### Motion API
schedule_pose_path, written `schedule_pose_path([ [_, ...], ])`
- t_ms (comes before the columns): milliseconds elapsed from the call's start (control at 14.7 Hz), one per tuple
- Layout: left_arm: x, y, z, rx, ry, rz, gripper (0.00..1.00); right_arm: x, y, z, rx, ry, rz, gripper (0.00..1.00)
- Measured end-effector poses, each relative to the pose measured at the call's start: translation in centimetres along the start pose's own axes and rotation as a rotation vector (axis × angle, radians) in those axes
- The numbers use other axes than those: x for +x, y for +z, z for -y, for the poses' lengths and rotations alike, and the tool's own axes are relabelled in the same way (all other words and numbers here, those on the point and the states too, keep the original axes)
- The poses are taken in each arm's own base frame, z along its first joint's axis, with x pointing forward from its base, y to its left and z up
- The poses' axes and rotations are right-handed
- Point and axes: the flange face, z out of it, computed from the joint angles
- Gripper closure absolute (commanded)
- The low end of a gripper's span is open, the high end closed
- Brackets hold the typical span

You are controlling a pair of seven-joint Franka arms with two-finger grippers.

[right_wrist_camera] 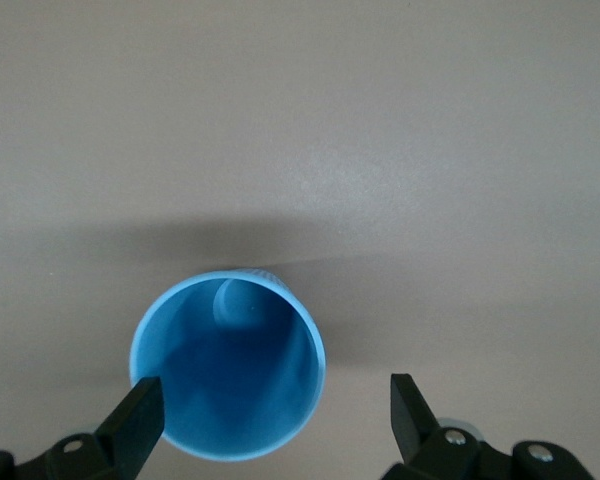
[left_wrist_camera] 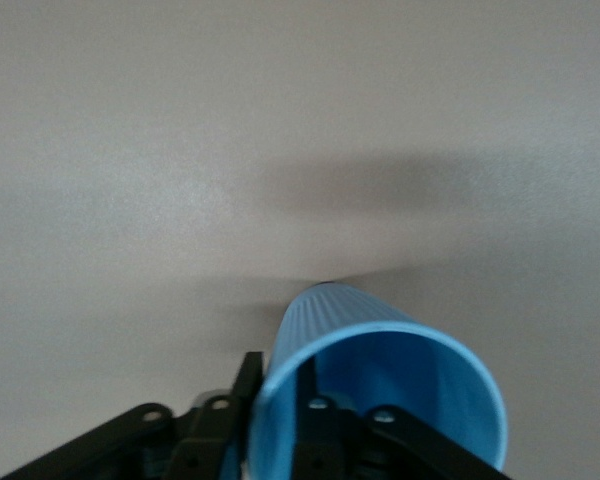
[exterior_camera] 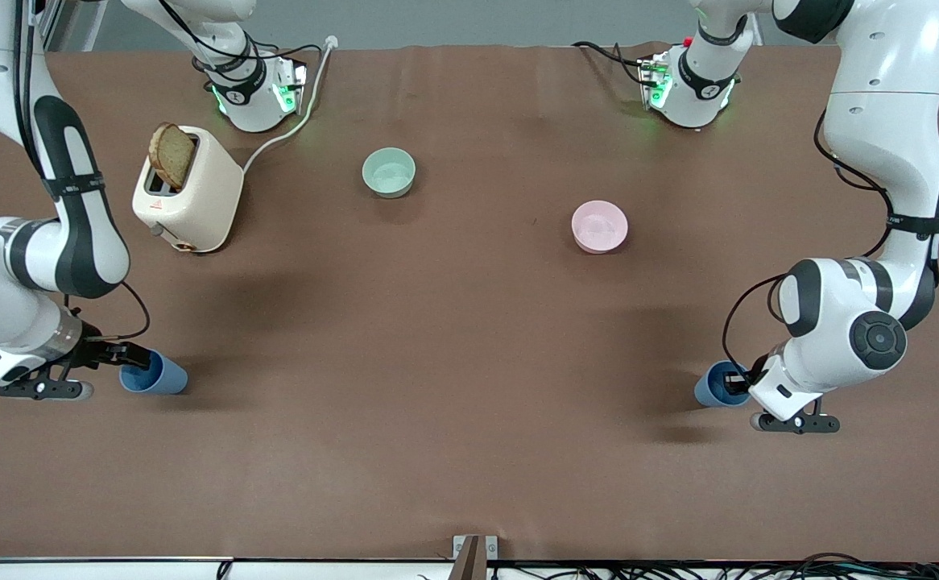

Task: Stack blue cups with both arms
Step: 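Carry the blue cup with the left gripper toward the table center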

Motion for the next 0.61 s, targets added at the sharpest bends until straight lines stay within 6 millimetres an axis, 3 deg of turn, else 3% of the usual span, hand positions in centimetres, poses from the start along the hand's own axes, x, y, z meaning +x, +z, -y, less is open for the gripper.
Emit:
schedule_pose_path([
  [136,0.4,-1.2,-1.5,-0.014,0.019,-0.022,1.0,-0.1,0.7,-0.2,0.0,0.0,0.009,0.1],
  [273,0.4,-4.0,-6.0,-0.049,0.038,-0.036,1.0,-0.2,1.2,-0.4,0.0,-0.002,0.015,0.22],
  [341,0.1,-5.9,-9.1,-0.066,0.022,-0.038,1.0,-0.2,1.5,-0.4,0.0,-0.003,0.018,0.34],
  [477,-1.3,-9.5,-16.8,-0.104,-0.034,-0.039,1.0,-0.3,2.2,-0.4,0.001,-0.004,0.022,0.66],
  [614,-3.9,-10.6,-25.0,-0.129,-0.115,-0.018,1.0,-0.3,2.7,-0.4,0.001,-0.005,0.026,0.94],
])
